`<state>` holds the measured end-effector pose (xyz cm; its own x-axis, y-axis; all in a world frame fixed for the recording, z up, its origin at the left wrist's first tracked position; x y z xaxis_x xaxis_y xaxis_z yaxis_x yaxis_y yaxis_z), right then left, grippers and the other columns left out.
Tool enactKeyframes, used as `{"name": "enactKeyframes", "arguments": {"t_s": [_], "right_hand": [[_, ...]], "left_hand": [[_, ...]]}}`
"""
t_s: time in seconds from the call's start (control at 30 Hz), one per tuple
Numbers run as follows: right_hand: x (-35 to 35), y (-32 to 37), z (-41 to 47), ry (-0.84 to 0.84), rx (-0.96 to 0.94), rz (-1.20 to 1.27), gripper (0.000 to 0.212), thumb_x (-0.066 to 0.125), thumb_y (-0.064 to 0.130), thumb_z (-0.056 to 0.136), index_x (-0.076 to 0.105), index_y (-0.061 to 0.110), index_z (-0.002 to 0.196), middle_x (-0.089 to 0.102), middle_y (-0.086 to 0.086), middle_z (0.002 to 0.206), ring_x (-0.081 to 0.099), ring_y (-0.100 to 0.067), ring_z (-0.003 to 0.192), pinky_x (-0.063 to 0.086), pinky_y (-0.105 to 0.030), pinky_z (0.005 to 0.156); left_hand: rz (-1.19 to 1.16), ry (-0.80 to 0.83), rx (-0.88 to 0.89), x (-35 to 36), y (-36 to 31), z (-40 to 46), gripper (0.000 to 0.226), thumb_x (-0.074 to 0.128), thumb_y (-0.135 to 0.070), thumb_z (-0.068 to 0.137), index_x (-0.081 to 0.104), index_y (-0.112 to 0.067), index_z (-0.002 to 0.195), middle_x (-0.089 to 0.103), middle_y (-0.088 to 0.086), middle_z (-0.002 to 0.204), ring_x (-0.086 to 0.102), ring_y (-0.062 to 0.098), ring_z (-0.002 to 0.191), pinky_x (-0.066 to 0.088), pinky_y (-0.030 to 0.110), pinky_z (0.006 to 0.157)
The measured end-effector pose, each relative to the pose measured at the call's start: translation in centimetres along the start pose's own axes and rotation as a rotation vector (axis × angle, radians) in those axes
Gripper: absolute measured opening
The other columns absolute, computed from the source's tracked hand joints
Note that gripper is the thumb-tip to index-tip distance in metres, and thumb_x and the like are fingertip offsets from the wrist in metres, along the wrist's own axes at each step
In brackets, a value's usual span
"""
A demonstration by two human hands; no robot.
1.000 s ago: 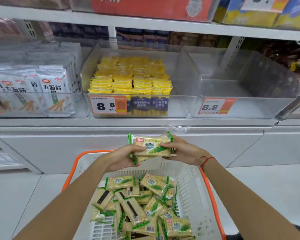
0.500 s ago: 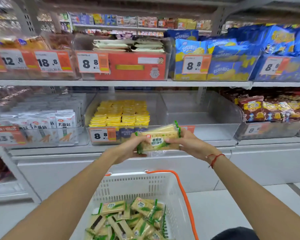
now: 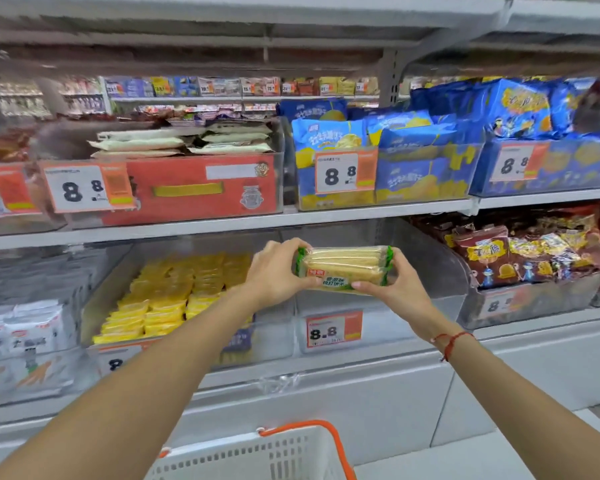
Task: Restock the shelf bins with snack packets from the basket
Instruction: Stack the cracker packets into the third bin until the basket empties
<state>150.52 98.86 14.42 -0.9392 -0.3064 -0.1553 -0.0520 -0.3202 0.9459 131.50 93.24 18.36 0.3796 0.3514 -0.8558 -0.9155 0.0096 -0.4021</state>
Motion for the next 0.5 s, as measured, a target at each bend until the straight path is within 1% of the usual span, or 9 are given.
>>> {"name": "enactKeyframes", "arguments": {"t_s": [0.1,0.17,0.23,0.27,0.3,0.37,0.43,0.47,0.5], "right_hand": [[-0.5,-1.9,3.8,-0.009,-0.006,-0.039,0.054,0.077,-0.001,0.073,0.047,0.011,0.116,0.061,0.005,0.101,0.061,-0.001,0.087,0.049,-0.009,0.07],[-0.1,-3.7,6.5,0.022,0.026,-0.107,0.054,0.078,0.004,0.074,0.045,0.011,0.116,0.06,0.003,0.105,0.06,-0.009,0.094,0.05,-0.014,0.077],[0.7,-6.2,9.3,0.075,0.089,-0.196,0.062,0.08,0.013,0.074,0.043,0.01,0.122,0.058,0.0,0.114,0.058,-0.014,0.103,0.049,-0.024,0.087],[1.2,-7.6,10.6,0.118,0.128,-0.238,0.065,0.081,0.017,0.073,0.042,0.008,0.125,0.058,-0.001,0.117,0.058,-0.016,0.105,0.049,-0.027,0.088],[1.9,-9.1,11.8,0.165,0.162,-0.272,0.068,0.081,0.02,0.073,0.042,0.006,0.127,0.059,-0.003,0.118,0.059,-0.017,0.105,0.051,-0.027,0.084],[3.3,-11.2,13.7,0.239,0.204,-0.3,0.071,0.081,0.021,0.074,0.041,0.005,0.131,0.06,-0.007,0.12,0.06,-0.019,0.105,0.052,-0.025,0.078],[4.3,-12.6,15.2,0.263,0.218,-0.339,0.076,0.079,0.021,0.075,0.035,0.006,0.135,0.056,-0.007,0.124,0.056,-0.022,0.111,0.051,-0.032,0.088],[4.7,-13.0,16.0,0.261,0.213,-0.378,0.078,0.079,0.02,0.076,0.03,0.006,0.135,0.052,-0.008,0.125,0.053,-0.023,0.114,0.049,-0.035,0.092],[4.9,-13.5,16.7,0.259,0.212,-0.418,0.079,0.078,0.018,0.077,0.027,0.006,0.135,0.05,-0.009,0.126,0.052,-0.024,0.114,0.049,-0.035,0.094]], "left_hand": [[0.208,0.008,0.044,1.5,-0.4,3.9,0.06,0.066,-0.057,0.079,0.048,-0.028,0.127,0.057,-0.001,0.124,0.043,0.022,0.118,0.033,0.036,0.093],[0.33,0.048,0.018,2.8,0.8,6.2,0.066,0.063,-0.064,0.077,0.049,-0.026,0.129,0.055,0.0,0.128,0.047,0.024,0.119,0.039,0.036,0.093],[0.372,0.163,-0.024,4.7,2.5,8.2,0.071,0.061,-0.066,0.078,0.048,-0.022,0.132,0.051,0.002,0.131,0.049,0.024,0.119,0.043,0.035,0.093],[0.414,0.231,-0.032,5.8,3.2,9.1,0.073,0.061,-0.065,0.079,0.047,-0.019,0.133,0.049,0.004,0.134,0.048,0.025,0.121,0.042,0.034,0.095],[0.474,0.296,-0.037,6.9,3.9,10.1,0.075,0.061,-0.064,0.08,0.046,-0.014,0.134,0.047,0.008,0.136,0.046,0.027,0.122,0.039,0.033,0.098],[0.585,0.412,-0.054,8.9,5.1,11.6,0.075,0.059,-0.061,0.083,0.046,-0.007,0.134,0.047,0.011,0.136,0.046,0.027,0.122,0.037,0.031,0.097],[0.681,0.481,-0.049,10.6,6.0,13.0,0.069,0.055,-0.057,0.088,0.047,-0.007,0.135,0.047,0.009,0.138,0.045,0.025,0.125,0.037,0.03,0.099],[0.75,0.494,-0.033,11.2,6.3,13.6,0.068,0.052,-0.057,0.09,0.047,-0.008,0.136,0.046,0.008,0.14,0.043,0.025,0.128,0.035,0.029,0.103],[0.836,0.486,-0.011,11.7,6.5,14.2,0.068,0.05,-0.059,0.09,0.047,-0.009,0.137,0.045,0.007,0.142,0.041,0.024,0.131,0.033,0.03,0.108]]}}
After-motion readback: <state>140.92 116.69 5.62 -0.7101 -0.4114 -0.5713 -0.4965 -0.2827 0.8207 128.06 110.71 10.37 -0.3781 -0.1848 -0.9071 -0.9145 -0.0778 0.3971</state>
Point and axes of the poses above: each hand's wrist, its own z-axis towards the middle knuckle, its own x-axis out of the palm, y = z × x, the point moved 10 cm from there along z, towards the middle knuckle
